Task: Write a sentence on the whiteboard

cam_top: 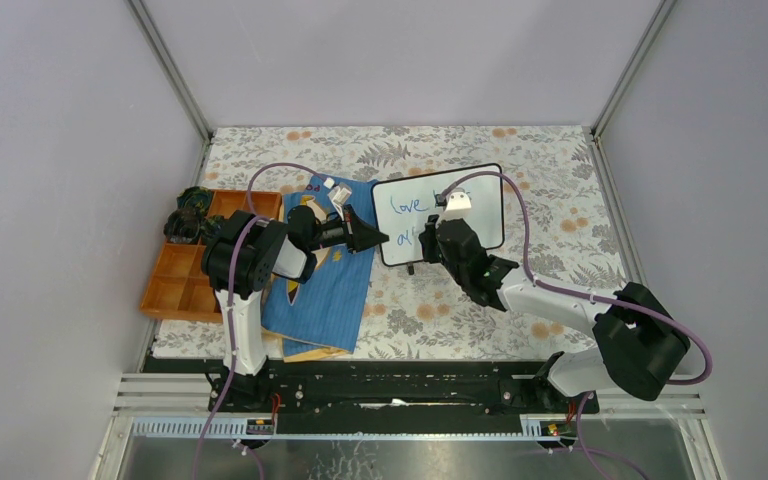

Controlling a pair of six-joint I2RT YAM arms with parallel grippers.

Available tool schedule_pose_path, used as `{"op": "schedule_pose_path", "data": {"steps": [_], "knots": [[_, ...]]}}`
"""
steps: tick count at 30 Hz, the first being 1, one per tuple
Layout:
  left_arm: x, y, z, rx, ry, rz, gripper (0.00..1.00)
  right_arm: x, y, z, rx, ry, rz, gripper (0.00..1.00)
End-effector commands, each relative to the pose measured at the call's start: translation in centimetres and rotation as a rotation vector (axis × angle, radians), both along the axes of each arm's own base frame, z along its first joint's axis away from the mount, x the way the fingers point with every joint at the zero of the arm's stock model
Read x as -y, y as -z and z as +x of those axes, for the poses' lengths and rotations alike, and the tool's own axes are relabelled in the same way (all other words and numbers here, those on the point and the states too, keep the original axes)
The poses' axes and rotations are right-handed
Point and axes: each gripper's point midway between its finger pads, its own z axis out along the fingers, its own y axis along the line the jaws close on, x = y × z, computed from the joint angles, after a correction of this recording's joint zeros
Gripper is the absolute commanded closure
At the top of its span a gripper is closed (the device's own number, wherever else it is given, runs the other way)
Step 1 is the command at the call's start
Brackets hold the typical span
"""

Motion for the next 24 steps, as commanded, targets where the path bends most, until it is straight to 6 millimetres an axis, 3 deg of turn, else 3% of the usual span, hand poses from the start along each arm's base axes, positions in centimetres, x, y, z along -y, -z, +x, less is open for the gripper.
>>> {"op": "schedule_pose_path", "data": {"steps": [1, 24], "knots": [[-0.8, 5.0, -0.2, -0.121, -0.057, 0.107, 1.0, 0.8, 0.3, -0.1, -0.008, 0.022, 0.0, 1.0], [-0.7, 5.0, -0.2, -0.121, -0.056, 0.109, 1.0, 2.0, 1.1, -0.9, -0.021, 0.039, -0.019, 1.0]]}}
